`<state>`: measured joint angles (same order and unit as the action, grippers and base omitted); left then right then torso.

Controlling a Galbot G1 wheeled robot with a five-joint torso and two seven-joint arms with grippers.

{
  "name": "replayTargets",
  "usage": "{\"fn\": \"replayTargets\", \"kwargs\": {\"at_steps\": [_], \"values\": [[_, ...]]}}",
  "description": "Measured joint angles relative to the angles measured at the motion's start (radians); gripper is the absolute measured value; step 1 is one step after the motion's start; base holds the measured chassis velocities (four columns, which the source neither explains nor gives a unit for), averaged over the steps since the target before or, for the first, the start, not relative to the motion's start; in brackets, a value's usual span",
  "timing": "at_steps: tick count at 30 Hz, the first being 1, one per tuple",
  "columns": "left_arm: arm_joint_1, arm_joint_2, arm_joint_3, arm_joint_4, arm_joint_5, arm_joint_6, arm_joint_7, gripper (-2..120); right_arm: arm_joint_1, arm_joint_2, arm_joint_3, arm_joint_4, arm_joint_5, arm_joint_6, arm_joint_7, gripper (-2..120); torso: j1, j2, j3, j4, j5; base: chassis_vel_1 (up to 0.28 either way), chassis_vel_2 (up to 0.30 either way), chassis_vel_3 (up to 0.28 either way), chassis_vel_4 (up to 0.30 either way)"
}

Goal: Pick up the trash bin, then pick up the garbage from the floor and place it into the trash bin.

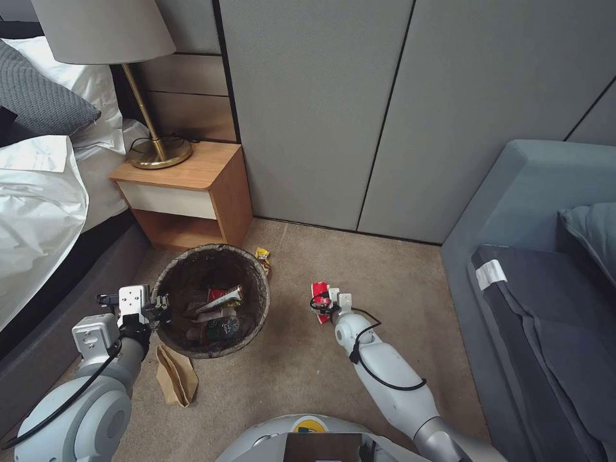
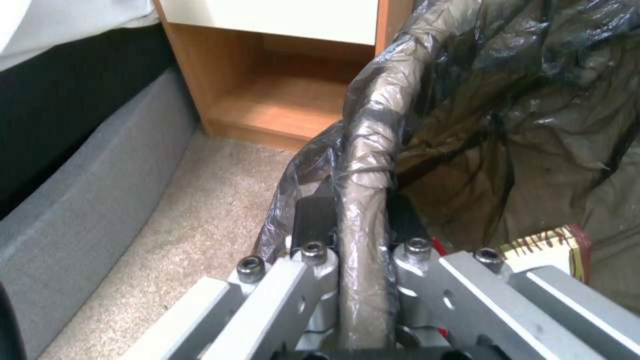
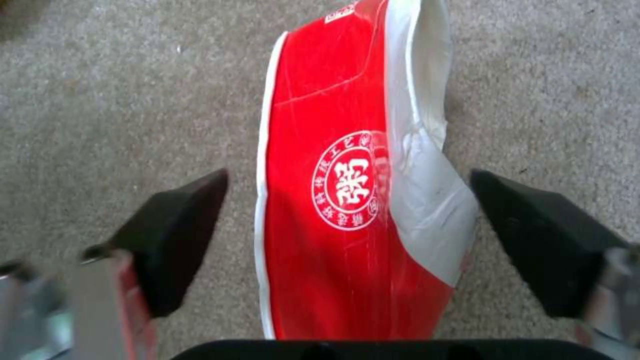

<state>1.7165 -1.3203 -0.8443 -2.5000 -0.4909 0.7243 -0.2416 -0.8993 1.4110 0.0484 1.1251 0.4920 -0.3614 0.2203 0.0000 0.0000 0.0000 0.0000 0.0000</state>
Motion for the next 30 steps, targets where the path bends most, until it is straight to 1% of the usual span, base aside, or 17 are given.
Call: {"fn": "replayTargets", "kwargs": {"at_steps": [1,2,3,5,7,9,10,13,14,17,18,20,21,22,23,24,30], "values": [[-0.001,0.000,0.000,0.000,0.000,0.000,0.000,3,0.000,0.000,0.001,0.000,0.000,0.002,-0.002,81,0.000,0.000,0.000,0.0000,0.0000,0.000,0.000,0.000,0.000],[-0.001,0.000,0.000,0.000,0.000,0.000,0.000,3,0.000,0.000,0.001,0.000,0.000,0.002,-0.002,81,0.000,0.000,0.000,0.0000,0.0000,0.000,0.000,0.000,0.000],[-0.001,0.000,0.000,0.000,0.000,0.000,0.000,3,0.000,-0.001,0.002,0.000,-0.001,0.002,-0.005,77,0.000,0.000,0.000,0.0000,0.0000,0.000,0.000,0.000,0.000],[-0.002,0.001,0.001,0.000,0.000,0.000,0.000,3,-0.001,-0.004,0.002,0.003,-0.003,0.003,-0.011,67,0.000,0.000,0.000,0.0000,-0.0001,0.000,0.000,0.000,0.000],[-0.002,0.001,0.001,0.000,0.000,0.000,0.000,3,-0.001,-0.004,0.002,0.004,-0.004,0.004,-0.011,64,0.000,0.000,0.000,-0.0001,0.0000,0.000,0.000,0.000,0.000],[-0.001,0.003,0.001,0.000,-0.001,0.000,0.000,3,-0.001,-0.005,0.003,0.004,-0.005,0.006,-0.012,52,0.000,0.000,0.000,0.0000,0.0000,0.000,0.000,0.000,0.000],[-0.001,0.003,0.001,0.000,-0.001,0.000,0.000,3,-0.001,-0.005,0.003,0.004,-0.005,0.006,-0.012,52,0.000,0.000,0.000,0.0000,0.0000,0.000,0.000,0.000,0.000],[0.000,0.005,0.001,0.000,-0.001,0.000,0.000,3,-0.001,-0.006,0.003,0.004,-0.008,0.009,-0.012,37,0.000,0.000,0.000,0.0000,0.0000,0.000,0.000,0.000,0.000],[0.000,0.005,0.001,0.000,-0.001,0.000,0.000,3,-0.001,-0.006,0.003,0.004,-0.008,0.009,-0.012,37,0.000,0.000,0.000,0.0000,0.0000,0.000,0.000,0.000,0.000],[0.001,0.005,0.002,0.000,-0.001,0.000,0.001,3,0.000,-0.006,0.003,0.002,-0.009,0.011,-0.012,24,0.000,0.000,0.000,0.0000,0.0000,0.000,0.000,0.000,0.000],[0.001,0.005,0.002,0.000,-0.001,0.000,0.001,3,0.000,-0.006,0.003,0.002,-0.009,0.011,-0.012,24,0.000,0.000,0.000,0.0000,0.0000,0.000,0.000,0.000,0.000],[0.002,0.005,0.002,0.000,-0.001,0.000,0.001,3,0.000,-0.006,0.004,-0.002,-0.010,0.014,-0.012,12,0.000,0.000,0.000,0.0000,0.0000,0.000,0.000,0.000,0.000],[0.003,0.005,0.002,0.000,-0.001,0.000,0.001,3,0.001,-0.006,0.004,-0.003,-0.011,0.015,-0.012,8,0.000,0.000,0.000,0.0000,0.0000,0.000,0.000,0.000,0.000],[0.003,0.005,0.002,0.000,-0.001,0.000,0.001,3,0.001,-0.006,0.004,-0.003,-0.011,0.015,-0.012,8,0.000,0.000,0.000,0.0000,0.0000,0.000,0.000,0.000,0.000],[0.003,0.005,0.003,0.000,-0.001,0.000,0.001,3,0.001,-0.007,0.004,-0.005,-0.012,0.017,-0.012,2,0.000,0.000,0.000,-0.0001,-0.0001,0.000,0.000,0.000,0.000],[0.003,0.005,0.003,0.000,-0.001,0.000,0.001,3,0.001,-0.007,0.004,-0.007,-0.012,0.019,-0.013,0,0.000,0.000,0.000,-0.0001,-0.0001,0.000,0.000,0.000,0.000],[0.005,0.005,0.005,0.000,-0.001,0.000,0.001,3,0.001,-0.007,0.005,-0.013,-0.015,0.025,-0.016,0,0.000,0.000,0.000,0.0000,0.0000,0.000,0.000,0.000,0.000]]}}
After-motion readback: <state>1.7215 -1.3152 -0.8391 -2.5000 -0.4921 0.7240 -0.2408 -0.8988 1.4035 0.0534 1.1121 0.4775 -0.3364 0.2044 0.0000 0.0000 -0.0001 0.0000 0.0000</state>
